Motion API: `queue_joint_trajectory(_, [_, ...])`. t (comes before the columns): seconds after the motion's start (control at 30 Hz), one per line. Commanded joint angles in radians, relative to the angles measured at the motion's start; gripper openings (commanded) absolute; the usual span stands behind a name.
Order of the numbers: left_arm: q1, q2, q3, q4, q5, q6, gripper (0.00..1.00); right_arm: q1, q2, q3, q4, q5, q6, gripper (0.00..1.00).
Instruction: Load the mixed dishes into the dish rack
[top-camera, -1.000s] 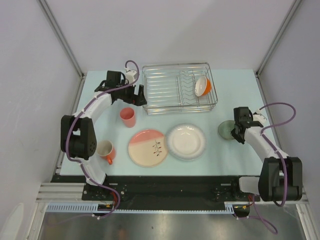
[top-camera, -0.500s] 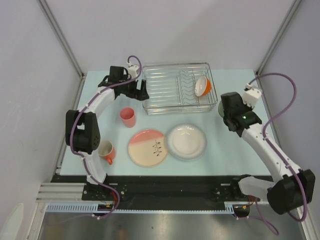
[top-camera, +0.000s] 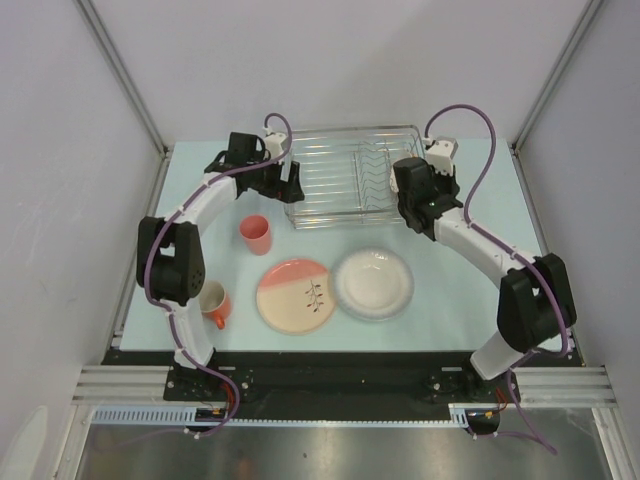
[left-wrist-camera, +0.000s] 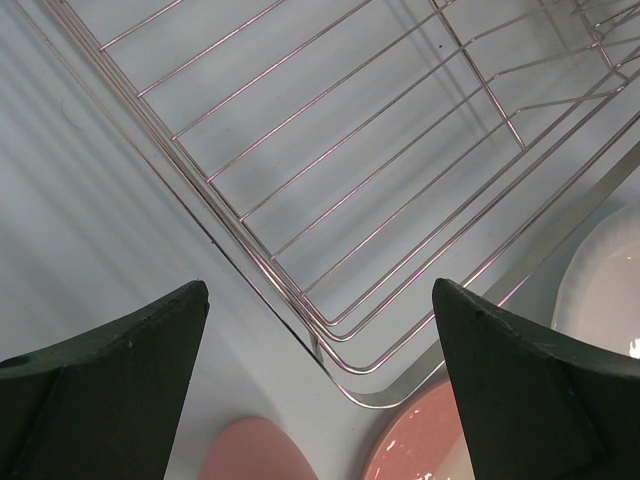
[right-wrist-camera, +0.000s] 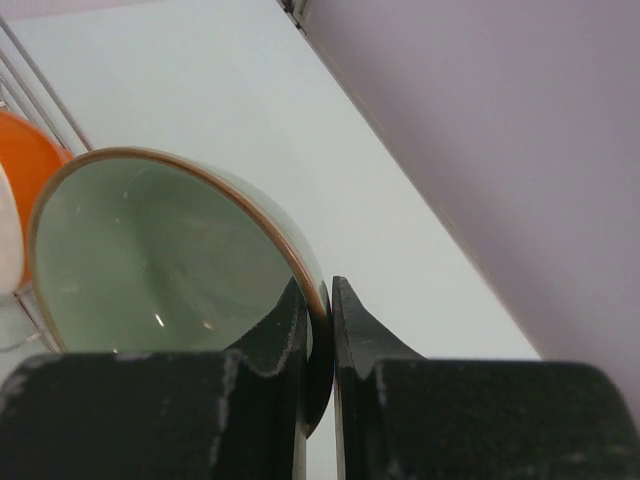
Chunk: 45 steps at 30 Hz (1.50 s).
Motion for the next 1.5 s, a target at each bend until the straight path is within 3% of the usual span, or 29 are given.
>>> queue_joint_trajectory(0.0, [-0.004,-0.017,0.027,0.007,-0.003,0.010,1.00,0.013,0.050,0.109,0.230,0.088,-0.113,0.00])
queue_joint_trajectory(0.33, [-0.004,-0.034,0.007,0.007,-0.023,0.053,1.00,0.053,0.214,0.206,0.305,0.120,-0.249,0.00])
queue_joint_trajectory(0.67, [-0.002,-0.051,-0.018,0.016,-0.028,0.068,1.00,0.045,0.274,0.209,0.190,0.131,-0.219,0.00])
queue_joint_trajectory(1.2, [-0.001,-0.066,-0.039,0.024,-0.031,0.077,0.99,0.080,0.417,0.209,0.201,0.140,-0.279,0.00])
queue_joint_trajectory(1.47, [0.001,-0.071,-0.042,0.024,-0.032,0.083,1.00,0.090,0.428,0.209,0.112,0.148,-0.193,0.00])
